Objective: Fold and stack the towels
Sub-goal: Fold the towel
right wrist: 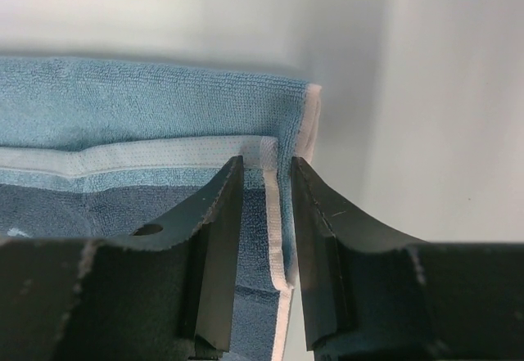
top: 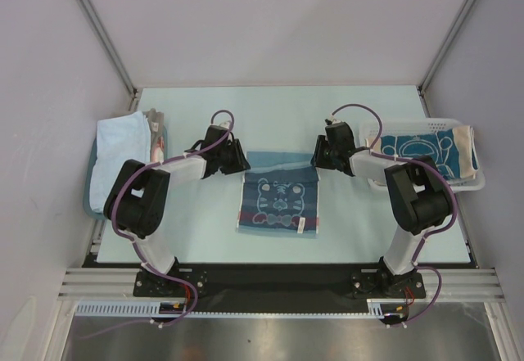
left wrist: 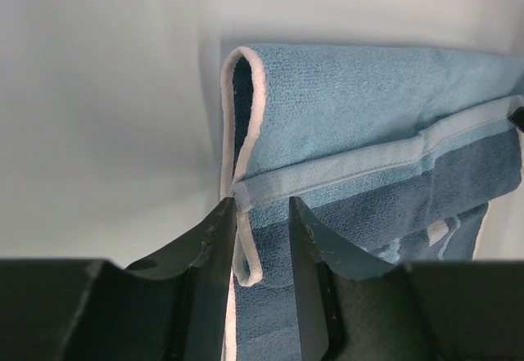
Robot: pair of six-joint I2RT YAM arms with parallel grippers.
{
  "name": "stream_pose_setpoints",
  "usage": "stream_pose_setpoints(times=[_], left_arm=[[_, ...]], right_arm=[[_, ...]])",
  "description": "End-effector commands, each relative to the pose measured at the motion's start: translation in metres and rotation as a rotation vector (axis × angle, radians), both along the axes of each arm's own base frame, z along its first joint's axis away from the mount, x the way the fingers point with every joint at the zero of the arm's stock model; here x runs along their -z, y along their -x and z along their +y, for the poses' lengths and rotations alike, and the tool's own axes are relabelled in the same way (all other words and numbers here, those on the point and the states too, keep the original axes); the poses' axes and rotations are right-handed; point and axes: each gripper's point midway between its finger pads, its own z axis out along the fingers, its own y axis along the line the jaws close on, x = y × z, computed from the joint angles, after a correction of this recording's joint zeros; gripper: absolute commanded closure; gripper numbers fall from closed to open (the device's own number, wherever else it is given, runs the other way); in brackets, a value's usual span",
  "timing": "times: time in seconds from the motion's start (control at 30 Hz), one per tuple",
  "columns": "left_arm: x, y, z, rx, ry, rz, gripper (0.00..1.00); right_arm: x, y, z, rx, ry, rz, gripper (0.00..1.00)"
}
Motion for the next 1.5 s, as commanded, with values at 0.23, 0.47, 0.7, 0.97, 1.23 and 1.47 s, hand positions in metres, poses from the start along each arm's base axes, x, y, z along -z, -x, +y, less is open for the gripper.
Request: stream_pose_setpoints(times=[0.23, 0.47, 0.7, 0.97, 1.23, 1.47], left_arm=[[0.0, -0.001, 0.0, 0.028, -0.041, -0.016, 0.6], [0.001, -0.002, -0.004, 0.037, -0.029, -0.015, 0.62], [-0.004, -0.002, -0.006, 0.048, -0.026, -0.023, 0.77], [-0.021, -0.002, -0.004, 0.053, -0.032, -0.056, 0.95], [-0.049, -0.002, -0.003, 0.057, -0.025, -0.107, 0.95], [-0.061, 0.001, 0.0, 0.064, -0.028, -0.133, 0.93]], right_arm=[[-0.011, -0.012, 0.007, -0.006, 0.027, -0.048, 0.66], [-0.007, -0.011, 0.011, -0.014, 0.031, -0.04, 0.67], [-0.01, -0.011, 0.012, -0.02, 0.031, -0.046, 0.71], [-0.016, -0.003, 0.01, -0.024, 0.031, -0.035, 0.86], [-0.039, 0.004, 0.007, -0.021, 0.006, -0.069, 0.94], [-0.055, 0.013, 0.009, -0.037, -0.029, -0.087, 0.95]])
